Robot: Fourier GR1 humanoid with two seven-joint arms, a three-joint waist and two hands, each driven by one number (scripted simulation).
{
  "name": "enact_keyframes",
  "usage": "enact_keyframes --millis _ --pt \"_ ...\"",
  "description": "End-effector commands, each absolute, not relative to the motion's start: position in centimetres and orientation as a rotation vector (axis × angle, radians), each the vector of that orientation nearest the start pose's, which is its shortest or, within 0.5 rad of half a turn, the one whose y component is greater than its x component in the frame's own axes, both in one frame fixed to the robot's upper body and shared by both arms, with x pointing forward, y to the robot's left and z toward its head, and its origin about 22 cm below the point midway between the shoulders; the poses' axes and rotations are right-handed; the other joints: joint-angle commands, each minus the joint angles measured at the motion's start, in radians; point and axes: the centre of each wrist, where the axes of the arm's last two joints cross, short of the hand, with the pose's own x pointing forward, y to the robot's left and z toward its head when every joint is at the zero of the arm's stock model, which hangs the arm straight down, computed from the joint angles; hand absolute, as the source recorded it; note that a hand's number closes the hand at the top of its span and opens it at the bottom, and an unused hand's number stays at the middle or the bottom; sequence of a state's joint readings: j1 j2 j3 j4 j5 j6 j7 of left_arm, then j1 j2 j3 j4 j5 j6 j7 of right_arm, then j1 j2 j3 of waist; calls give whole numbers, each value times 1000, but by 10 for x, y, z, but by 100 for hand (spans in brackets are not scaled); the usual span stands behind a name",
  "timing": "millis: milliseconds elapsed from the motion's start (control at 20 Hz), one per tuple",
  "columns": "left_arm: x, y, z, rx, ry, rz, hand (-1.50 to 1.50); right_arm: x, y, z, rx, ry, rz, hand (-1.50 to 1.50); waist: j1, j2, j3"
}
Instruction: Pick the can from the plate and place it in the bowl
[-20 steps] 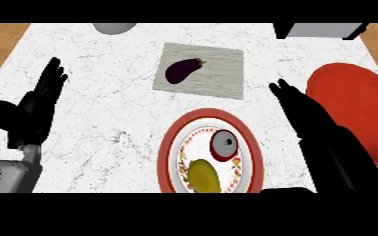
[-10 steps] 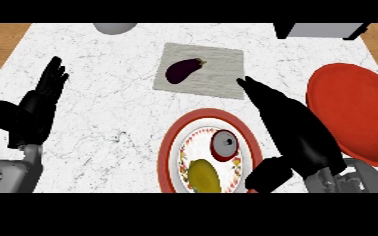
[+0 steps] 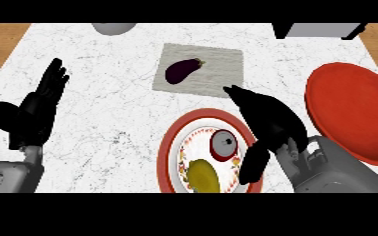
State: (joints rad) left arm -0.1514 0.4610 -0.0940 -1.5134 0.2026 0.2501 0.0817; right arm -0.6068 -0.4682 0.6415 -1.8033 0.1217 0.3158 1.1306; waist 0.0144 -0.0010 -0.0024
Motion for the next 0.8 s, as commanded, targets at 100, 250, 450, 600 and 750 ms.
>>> enact_keyframes --millis 100,250,450,600,750 --pt "273 310 56 306 -1561 -83 0 265 -96 152 -791 -869 1285 -150 -4 -2 1" --pt "272 313 56 324 -1556 -79 0 265 -96 148 -822 -894 1307 -150 -8 -2 2" --pt "272 303 44 323 -1560 -75 0 271 -93 121 -783 -846 1307 -150 -10 1 2" --pt "271 310 49 344 -1578 -71 0 258 -96 108 -728 -825 1317 -150 -12 0 2" --pt "266 303 58 324 -1569 -73 0 249 -86 109 -730 -811 1322 -150 -11 -2 2"
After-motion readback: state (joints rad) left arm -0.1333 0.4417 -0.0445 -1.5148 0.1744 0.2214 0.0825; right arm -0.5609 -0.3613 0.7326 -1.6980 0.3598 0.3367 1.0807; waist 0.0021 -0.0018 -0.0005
